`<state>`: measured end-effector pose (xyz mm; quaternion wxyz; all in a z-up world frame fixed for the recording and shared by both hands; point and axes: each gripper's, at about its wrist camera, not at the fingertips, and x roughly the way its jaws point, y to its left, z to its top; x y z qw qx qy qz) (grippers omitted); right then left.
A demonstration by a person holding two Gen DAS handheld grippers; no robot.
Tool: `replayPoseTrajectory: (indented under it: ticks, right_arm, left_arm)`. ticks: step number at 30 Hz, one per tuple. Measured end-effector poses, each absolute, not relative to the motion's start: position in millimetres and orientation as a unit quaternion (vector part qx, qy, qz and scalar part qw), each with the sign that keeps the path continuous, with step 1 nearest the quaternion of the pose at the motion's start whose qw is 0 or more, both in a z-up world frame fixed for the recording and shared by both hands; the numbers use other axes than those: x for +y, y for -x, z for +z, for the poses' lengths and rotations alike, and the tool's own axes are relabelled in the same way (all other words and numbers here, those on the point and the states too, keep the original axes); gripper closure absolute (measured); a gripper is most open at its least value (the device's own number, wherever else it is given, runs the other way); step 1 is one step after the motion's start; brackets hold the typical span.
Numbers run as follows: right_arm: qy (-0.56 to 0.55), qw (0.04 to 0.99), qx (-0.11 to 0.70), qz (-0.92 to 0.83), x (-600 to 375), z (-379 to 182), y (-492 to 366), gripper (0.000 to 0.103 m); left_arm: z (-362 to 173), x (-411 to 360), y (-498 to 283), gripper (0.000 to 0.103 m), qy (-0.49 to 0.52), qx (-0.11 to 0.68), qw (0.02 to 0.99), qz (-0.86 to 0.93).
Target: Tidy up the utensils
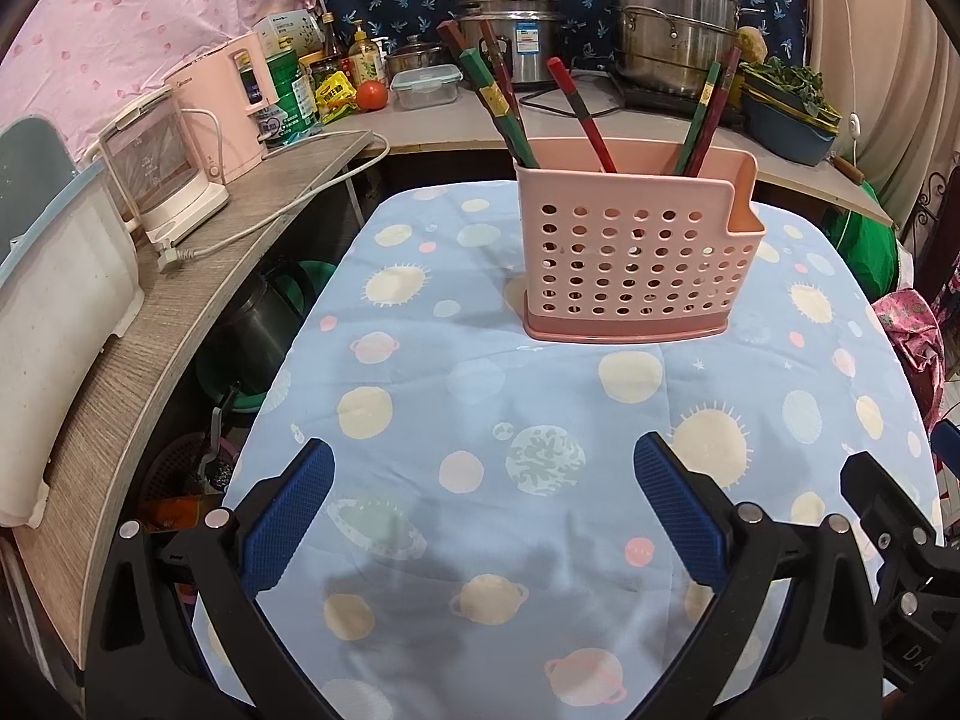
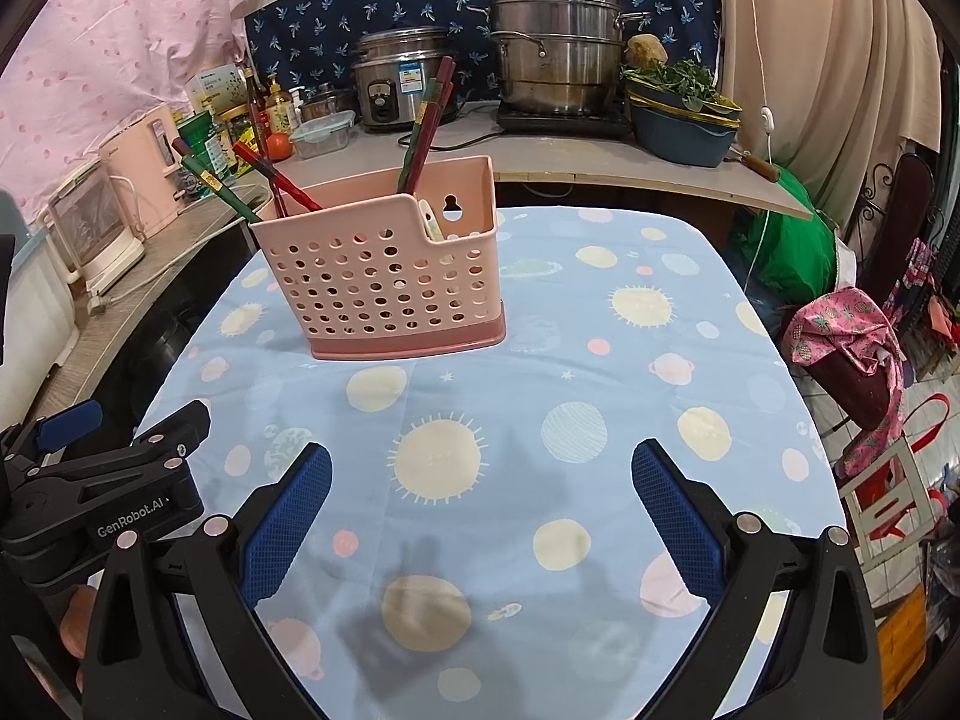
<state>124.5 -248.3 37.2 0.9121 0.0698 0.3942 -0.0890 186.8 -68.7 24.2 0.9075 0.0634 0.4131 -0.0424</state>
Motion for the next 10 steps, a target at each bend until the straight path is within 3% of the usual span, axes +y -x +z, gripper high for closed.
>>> replayPoseTrajectory:
  ticks: [10]
  right_arm:
    - [-0.073, 0.912, 0.394, -0.092, -252.1, 36.0, -125.7, 0.006]
  left_arm:
    - [26.6, -69.3, -190.1, 0.007, -0.06, 0.409, 0.909, -0.04]
